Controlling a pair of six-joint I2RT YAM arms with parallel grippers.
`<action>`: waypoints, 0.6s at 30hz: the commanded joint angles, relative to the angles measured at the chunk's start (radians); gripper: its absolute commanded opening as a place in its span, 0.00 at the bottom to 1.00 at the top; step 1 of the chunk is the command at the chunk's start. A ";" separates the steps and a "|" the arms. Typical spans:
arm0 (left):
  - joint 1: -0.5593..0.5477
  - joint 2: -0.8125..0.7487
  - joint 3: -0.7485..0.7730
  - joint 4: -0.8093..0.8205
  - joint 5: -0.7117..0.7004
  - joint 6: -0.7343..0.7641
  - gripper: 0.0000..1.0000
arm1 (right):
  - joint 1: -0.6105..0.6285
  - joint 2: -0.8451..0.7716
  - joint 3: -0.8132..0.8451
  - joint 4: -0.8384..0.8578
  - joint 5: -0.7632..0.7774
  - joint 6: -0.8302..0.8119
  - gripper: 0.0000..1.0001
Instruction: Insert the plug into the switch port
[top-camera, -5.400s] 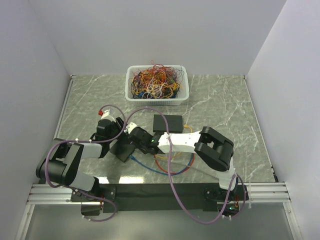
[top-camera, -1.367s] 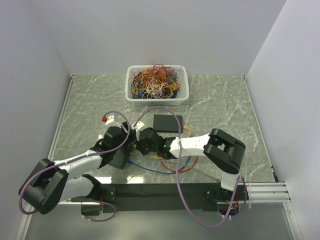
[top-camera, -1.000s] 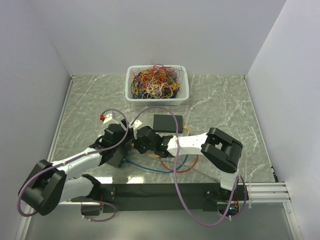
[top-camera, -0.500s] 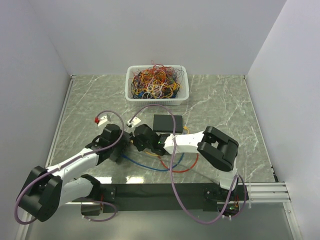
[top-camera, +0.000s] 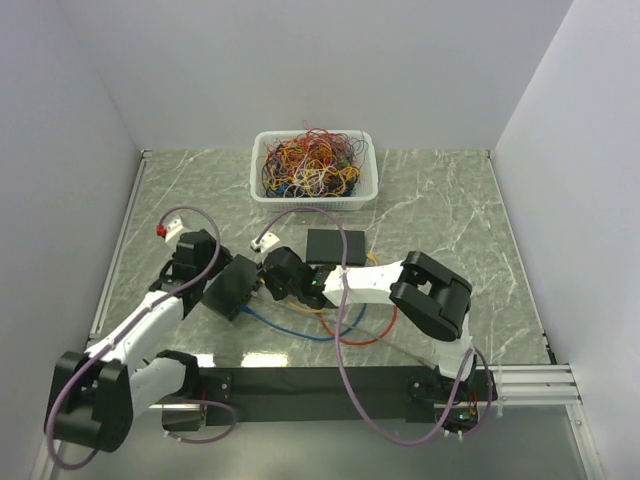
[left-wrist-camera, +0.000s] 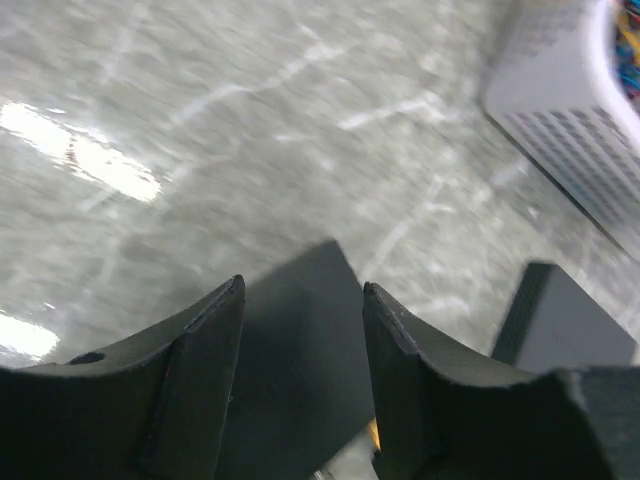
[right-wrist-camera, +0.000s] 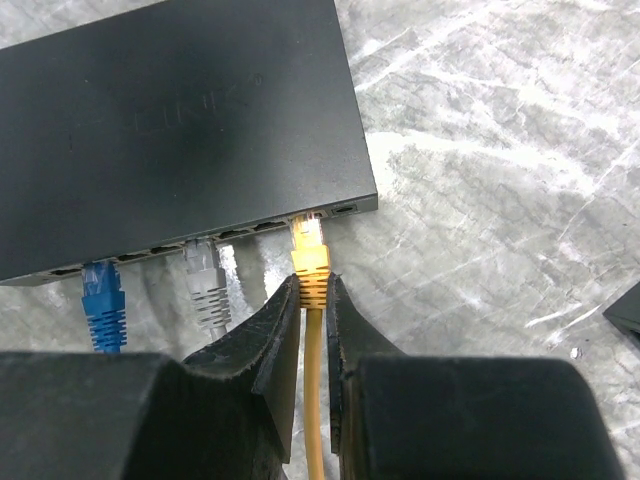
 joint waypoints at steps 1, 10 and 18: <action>0.093 0.064 0.030 0.039 0.115 0.035 0.57 | -0.006 0.004 0.062 0.055 0.027 0.013 0.00; 0.193 0.306 0.001 0.227 0.386 0.047 0.57 | -0.006 0.017 0.073 0.044 0.028 0.011 0.00; 0.194 0.315 -0.023 0.265 0.454 0.049 0.56 | -0.004 0.038 0.097 0.035 0.019 0.031 0.00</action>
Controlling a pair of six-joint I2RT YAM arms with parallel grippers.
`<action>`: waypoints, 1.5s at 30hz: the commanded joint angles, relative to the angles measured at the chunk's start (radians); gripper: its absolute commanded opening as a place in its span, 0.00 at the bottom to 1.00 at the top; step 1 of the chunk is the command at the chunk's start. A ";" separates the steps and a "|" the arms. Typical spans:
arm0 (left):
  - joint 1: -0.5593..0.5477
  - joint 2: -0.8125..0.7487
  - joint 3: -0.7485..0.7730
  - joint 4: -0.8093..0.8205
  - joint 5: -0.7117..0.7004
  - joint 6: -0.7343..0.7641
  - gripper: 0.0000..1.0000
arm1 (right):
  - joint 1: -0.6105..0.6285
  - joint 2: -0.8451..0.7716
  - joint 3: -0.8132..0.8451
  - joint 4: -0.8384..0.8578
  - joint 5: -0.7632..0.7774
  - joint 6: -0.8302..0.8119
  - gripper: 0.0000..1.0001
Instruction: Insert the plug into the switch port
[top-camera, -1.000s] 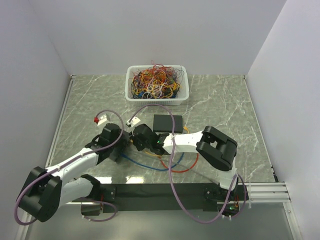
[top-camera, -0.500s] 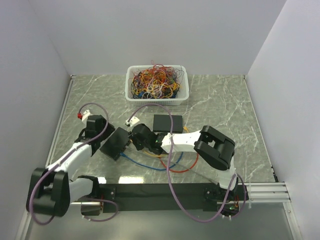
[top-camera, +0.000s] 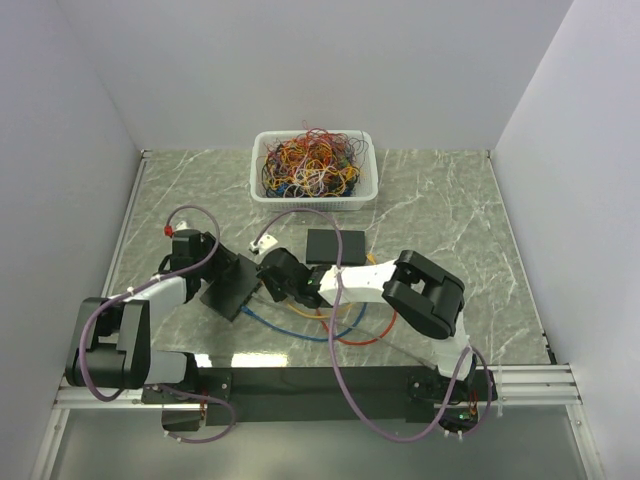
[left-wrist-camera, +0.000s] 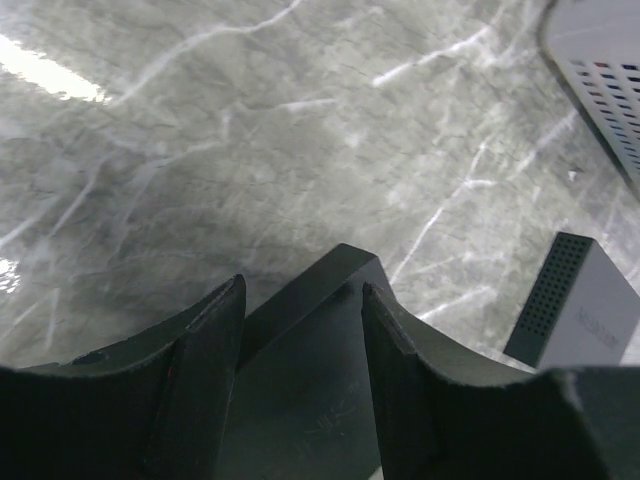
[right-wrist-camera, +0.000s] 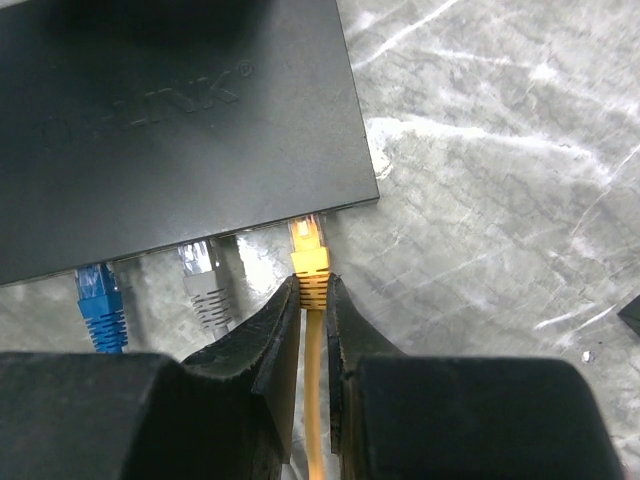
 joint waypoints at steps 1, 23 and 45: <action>-0.004 0.001 -0.022 0.055 0.107 0.005 0.56 | -0.004 0.011 0.088 0.057 0.018 0.037 0.00; -0.024 -0.050 0.171 -0.144 -0.062 0.019 0.82 | -0.020 0.128 0.224 -0.129 0.138 0.227 0.00; -0.024 -0.474 0.326 -0.592 -0.175 0.022 0.99 | -0.124 0.557 0.959 -0.341 -0.127 0.816 0.00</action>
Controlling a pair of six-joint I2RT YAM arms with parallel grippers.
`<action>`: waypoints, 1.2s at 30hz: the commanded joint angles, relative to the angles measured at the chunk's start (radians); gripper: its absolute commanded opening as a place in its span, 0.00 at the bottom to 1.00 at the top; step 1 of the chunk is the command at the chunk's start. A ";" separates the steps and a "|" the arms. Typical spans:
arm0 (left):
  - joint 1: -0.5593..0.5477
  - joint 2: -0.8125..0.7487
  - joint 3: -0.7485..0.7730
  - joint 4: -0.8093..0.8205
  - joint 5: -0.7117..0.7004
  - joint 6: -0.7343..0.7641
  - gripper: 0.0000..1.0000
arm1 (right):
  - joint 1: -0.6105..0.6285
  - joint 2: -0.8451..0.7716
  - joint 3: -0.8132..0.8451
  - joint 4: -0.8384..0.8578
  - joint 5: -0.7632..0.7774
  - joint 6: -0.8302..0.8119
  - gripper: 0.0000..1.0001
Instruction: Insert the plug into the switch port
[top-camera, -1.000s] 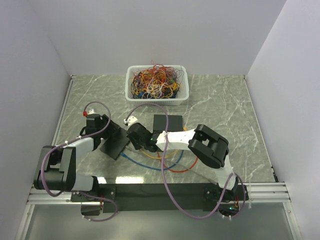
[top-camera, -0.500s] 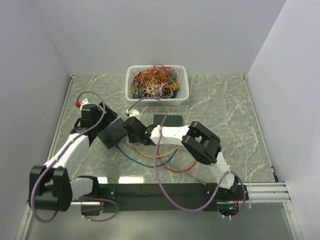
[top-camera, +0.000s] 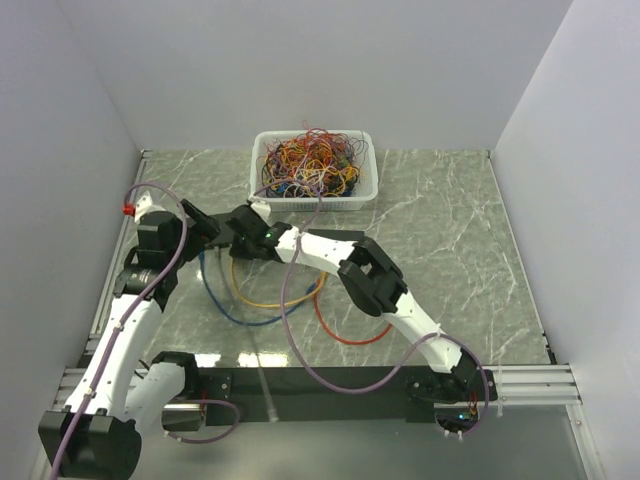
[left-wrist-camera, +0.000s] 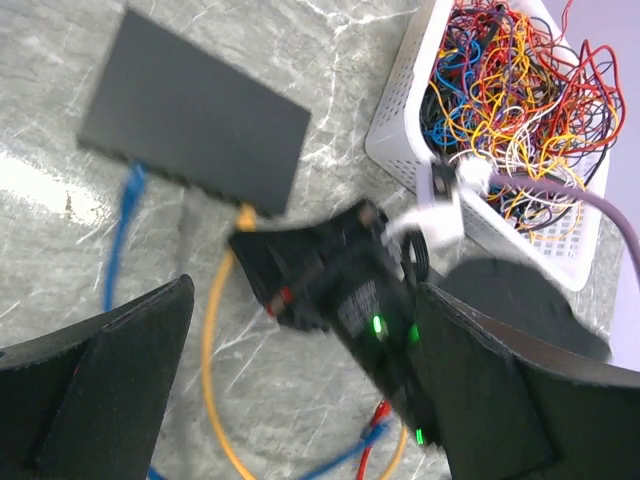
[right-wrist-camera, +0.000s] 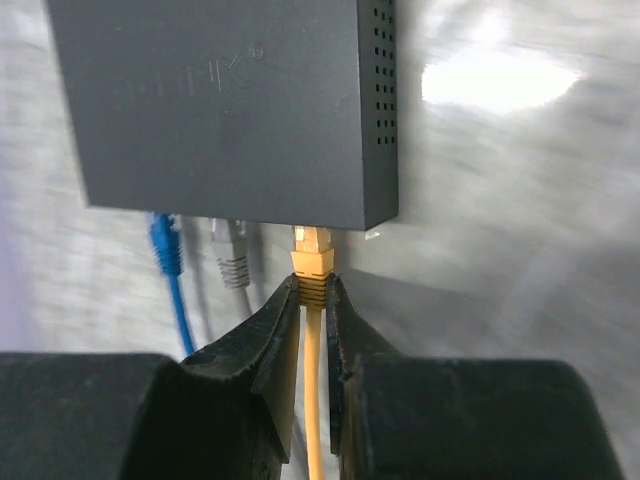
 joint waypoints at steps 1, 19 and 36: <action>-0.003 -0.014 0.022 -0.046 0.006 0.016 0.99 | -0.027 0.073 0.141 0.130 -0.191 0.152 0.00; -0.001 -0.053 -0.018 -0.039 0.007 0.039 0.98 | -0.121 -0.014 -0.138 0.827 -0.450 0.139 0.79; -0.003 -0.225 -0.077 0.039 0.088 0.027 0.95 | -0.217 -0.629 -0.831 0.597 -0.202 -0.162 0.77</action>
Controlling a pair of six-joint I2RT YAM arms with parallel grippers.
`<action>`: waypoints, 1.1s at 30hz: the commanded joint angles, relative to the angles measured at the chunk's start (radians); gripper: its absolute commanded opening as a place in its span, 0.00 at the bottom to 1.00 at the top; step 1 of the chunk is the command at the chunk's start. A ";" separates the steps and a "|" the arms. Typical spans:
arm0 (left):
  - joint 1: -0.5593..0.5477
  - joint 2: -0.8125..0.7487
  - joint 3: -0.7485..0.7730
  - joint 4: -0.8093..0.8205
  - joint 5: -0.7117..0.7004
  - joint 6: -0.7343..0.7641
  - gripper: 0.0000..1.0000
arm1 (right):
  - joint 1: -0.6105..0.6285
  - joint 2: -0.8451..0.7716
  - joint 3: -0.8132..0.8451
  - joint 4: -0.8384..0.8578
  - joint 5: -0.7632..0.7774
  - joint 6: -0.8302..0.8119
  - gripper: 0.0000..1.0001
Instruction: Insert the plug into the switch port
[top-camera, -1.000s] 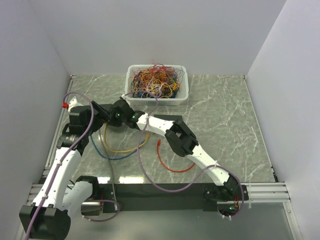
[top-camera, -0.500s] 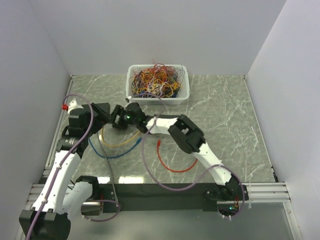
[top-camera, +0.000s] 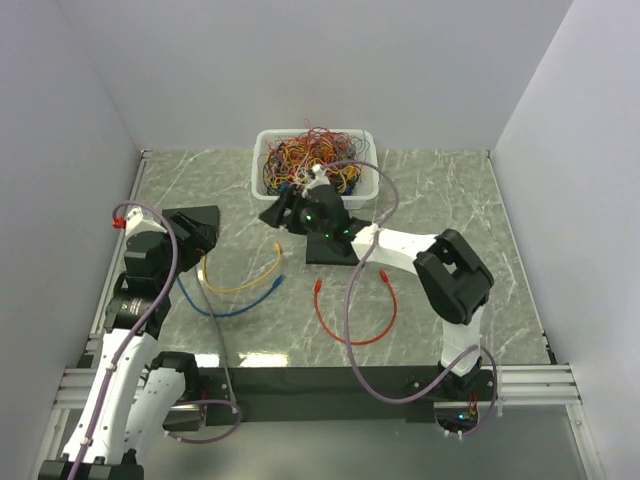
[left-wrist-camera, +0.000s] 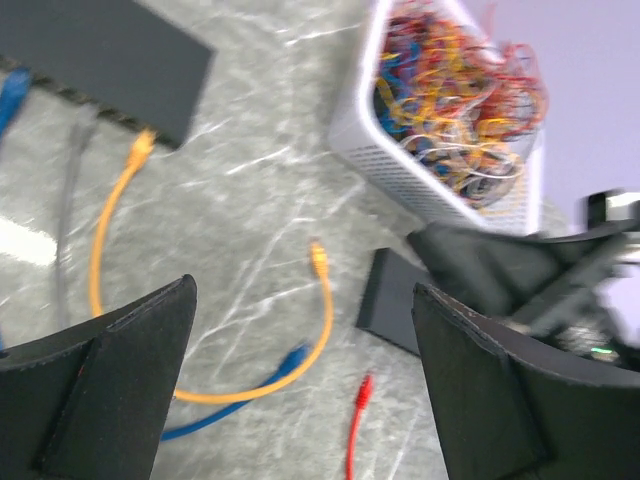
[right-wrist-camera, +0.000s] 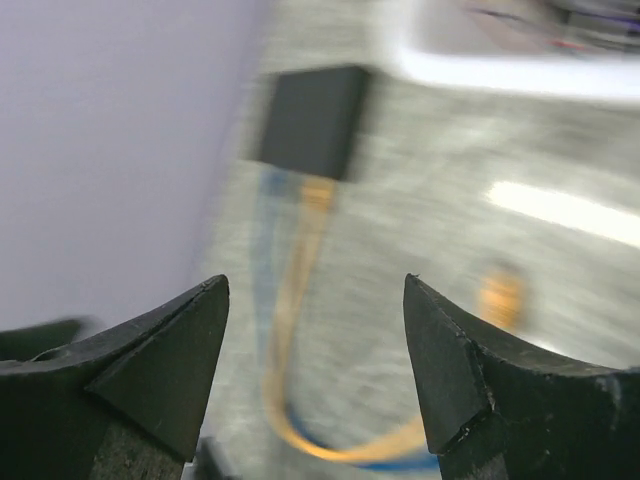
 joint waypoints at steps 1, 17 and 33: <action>-0.005 -0.004 -0.030 0.095 0.108 0.018 0.95 | -0.008 -0.092 -0.099 -0.136 0.143 -0.103 0.77; -0.373 0.672 -0.009 0.607 0.173 -0.034 0.91 | -0.175 -0.417 -0.391 -0.469 0.513 -0.190 0.77; -0.457 1.092 0.199 0.718 0.227 -0.032 0.86 | -0.278 -0.203 -0.322 -0.442 0.273 -0.228 0.62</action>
